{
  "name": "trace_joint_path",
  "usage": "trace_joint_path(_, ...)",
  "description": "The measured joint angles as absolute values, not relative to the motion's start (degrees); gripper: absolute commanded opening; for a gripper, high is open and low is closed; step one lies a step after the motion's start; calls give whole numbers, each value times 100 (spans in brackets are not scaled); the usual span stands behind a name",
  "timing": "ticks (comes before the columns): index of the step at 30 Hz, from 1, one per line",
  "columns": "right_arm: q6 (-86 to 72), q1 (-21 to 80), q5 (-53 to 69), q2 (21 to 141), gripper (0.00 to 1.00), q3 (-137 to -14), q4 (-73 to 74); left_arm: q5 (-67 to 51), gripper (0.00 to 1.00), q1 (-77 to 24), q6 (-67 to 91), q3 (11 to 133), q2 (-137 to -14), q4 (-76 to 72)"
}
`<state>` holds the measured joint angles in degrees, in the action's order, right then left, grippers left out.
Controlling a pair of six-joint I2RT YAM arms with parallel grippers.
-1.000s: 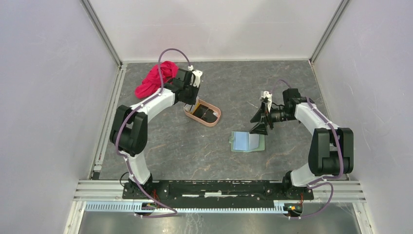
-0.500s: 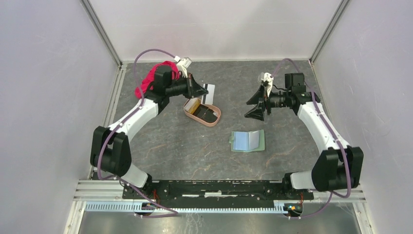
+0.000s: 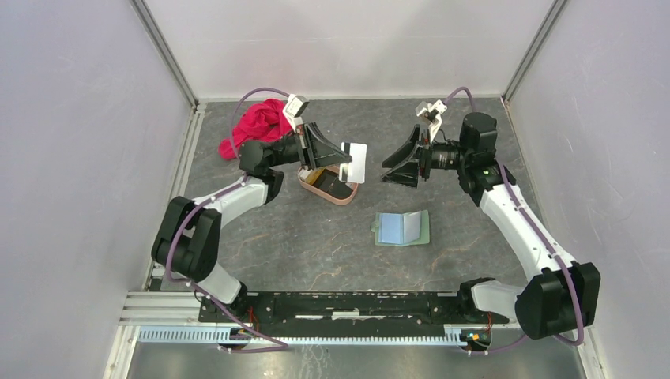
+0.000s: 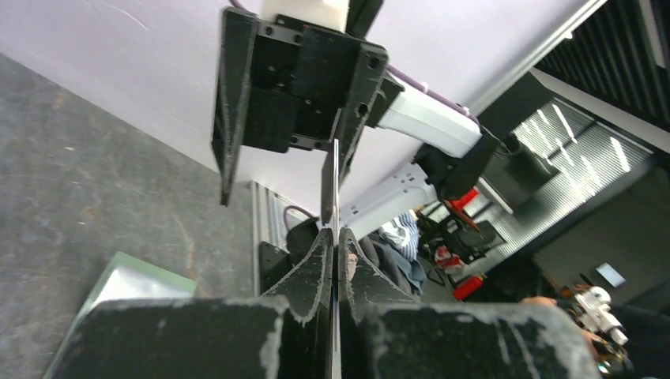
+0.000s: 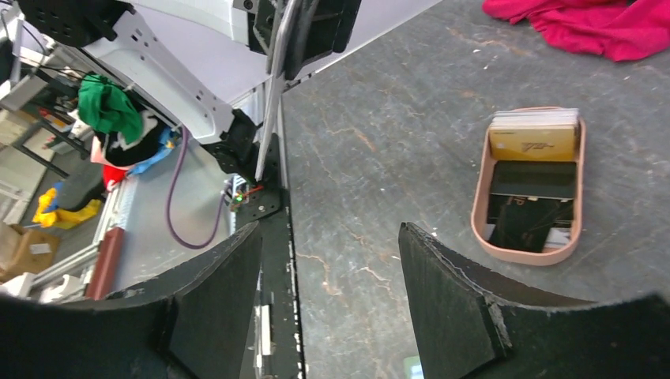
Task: Put the credit cards into the card holder
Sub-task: Pick up the credit card from the storage box, then place the credit card in the storage box.
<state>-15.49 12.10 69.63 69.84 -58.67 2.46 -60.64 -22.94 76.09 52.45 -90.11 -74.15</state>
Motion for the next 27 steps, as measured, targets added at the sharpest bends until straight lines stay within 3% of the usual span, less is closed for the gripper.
trace_joint_path(7, -2453, 1435, 6960, 6980, 66, -5629, -460, -6191, 2, -2499, 8001, 5245, -9091, -7894)
trace_joint_path(21, -2604, 1872, 6958, 7354, 55, -5592, -1002, -6276, 2, -2550, 7061, 5356, -9201, -6558)
trace_joint_path(24, -1896, 1876, 6759, 7769, 59, -5806, -314, -6353, 2, -2440, 6342, 5437, -9233, -5697)
trace_joint_path(27, -803, 1855, 6346, 8141, 61, -6204, 687, -5988, 2, -2174, 4648, 5889, -9249, -3380)
